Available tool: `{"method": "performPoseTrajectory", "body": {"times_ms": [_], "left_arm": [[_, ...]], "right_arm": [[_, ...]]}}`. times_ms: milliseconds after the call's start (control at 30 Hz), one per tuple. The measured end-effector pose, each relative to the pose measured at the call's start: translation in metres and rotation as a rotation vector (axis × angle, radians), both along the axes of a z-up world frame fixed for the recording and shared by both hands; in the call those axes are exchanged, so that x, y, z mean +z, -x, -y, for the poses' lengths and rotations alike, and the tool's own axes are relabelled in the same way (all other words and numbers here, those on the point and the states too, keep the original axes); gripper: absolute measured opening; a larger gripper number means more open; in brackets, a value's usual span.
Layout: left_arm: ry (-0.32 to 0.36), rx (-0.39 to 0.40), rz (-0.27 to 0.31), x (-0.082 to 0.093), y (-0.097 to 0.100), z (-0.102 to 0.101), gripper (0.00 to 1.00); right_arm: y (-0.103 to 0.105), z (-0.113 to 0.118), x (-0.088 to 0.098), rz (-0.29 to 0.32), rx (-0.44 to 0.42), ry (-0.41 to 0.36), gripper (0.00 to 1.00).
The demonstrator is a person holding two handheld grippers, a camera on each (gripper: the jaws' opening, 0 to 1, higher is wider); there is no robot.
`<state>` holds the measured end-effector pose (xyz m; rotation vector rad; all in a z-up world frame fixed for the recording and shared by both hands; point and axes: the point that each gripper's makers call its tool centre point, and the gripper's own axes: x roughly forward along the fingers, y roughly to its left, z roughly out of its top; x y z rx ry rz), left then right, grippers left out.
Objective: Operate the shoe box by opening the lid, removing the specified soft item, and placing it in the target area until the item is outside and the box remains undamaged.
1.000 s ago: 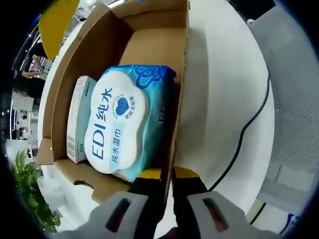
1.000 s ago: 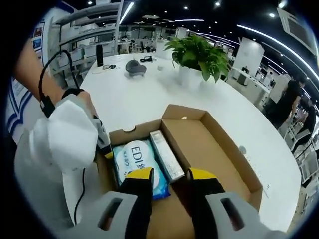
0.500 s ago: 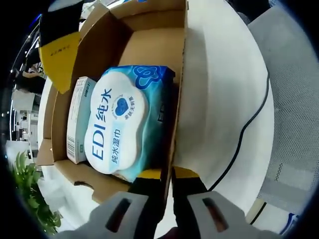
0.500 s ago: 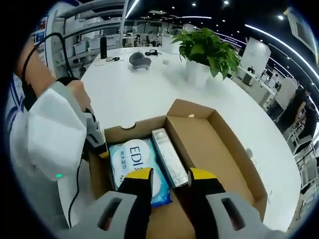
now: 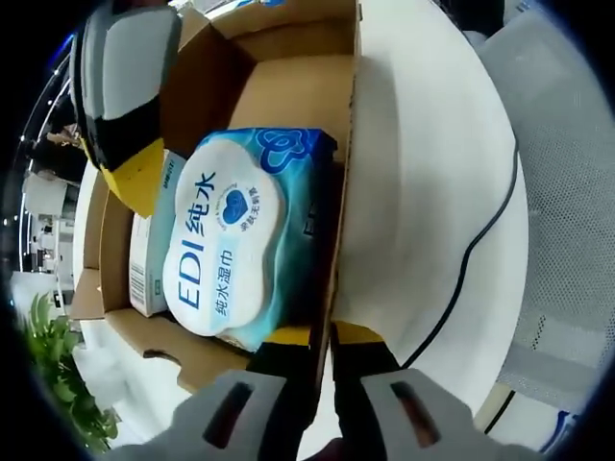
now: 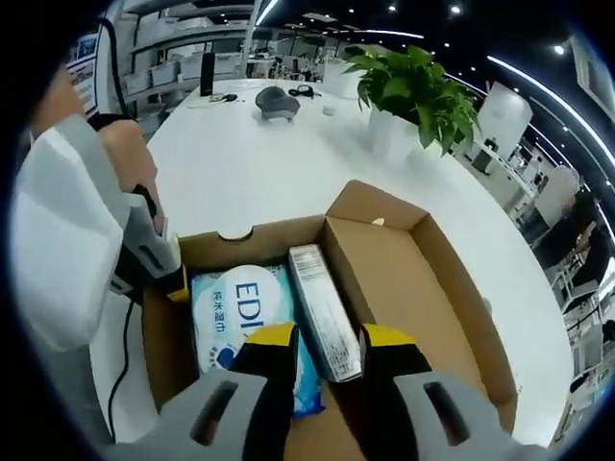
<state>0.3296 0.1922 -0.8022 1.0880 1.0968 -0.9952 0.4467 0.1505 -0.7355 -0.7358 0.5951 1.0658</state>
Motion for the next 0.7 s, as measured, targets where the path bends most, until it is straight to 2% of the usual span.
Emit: {"method": "performPoseTrajectory", "body": {"times_ms": [100,367,533,700], "left_arm": [[0.002,0.000,-0.002,0.000,0.000,0.000,0.04],[0.006,-0.001,-0.003,0.000,0.000,0.000,0.04],[0.007,-0.002,0.000,0.000,-0.001,0.000,0.04],[0.006,-0.002,-0.001,0.000,-0.001,0.000,0.04]], "right_arm": [[-0.001,-0.002,-0.005,0.011,0.027,0.025,0.23],[-0.005,-0.004,-0.017,0.010,0.036,0.079,0.23],[-0.008,-0.006,-0.021,-0.004,0.031,0.077,0.22],[-0.010,-0.006,-0.026,0.035,0.078,0.119,0.18]]}}
